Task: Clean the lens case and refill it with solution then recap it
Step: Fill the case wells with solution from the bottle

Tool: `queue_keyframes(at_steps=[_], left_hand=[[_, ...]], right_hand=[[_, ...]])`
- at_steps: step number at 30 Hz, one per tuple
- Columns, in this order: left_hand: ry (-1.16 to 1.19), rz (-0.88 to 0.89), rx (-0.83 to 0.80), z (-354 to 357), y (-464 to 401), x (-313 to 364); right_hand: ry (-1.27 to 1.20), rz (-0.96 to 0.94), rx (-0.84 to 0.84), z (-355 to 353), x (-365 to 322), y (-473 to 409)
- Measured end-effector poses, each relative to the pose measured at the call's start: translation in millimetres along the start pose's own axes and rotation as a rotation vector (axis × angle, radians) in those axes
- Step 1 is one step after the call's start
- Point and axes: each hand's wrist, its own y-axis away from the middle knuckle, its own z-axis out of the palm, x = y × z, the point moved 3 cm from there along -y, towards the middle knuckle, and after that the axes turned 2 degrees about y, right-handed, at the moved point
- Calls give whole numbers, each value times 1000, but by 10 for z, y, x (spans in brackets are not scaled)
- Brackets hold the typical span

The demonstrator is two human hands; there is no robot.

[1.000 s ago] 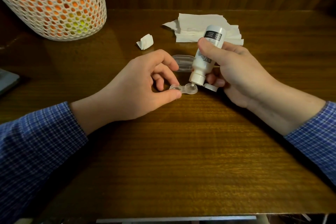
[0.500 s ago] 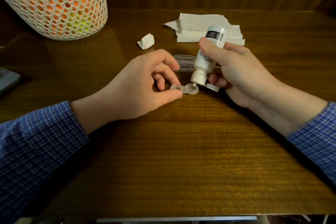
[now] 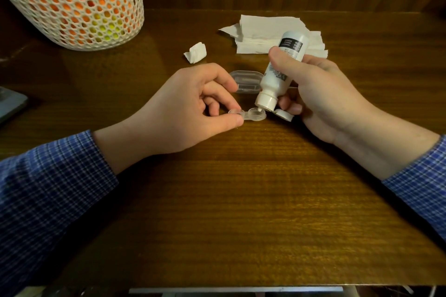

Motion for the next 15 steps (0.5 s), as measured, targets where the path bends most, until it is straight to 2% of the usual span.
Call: queue_keyframes(at_steps=[15], left_hand=[[-13,-2,3,3,4,-9]], right_hand=[[10,12,0,11,-15,20]])
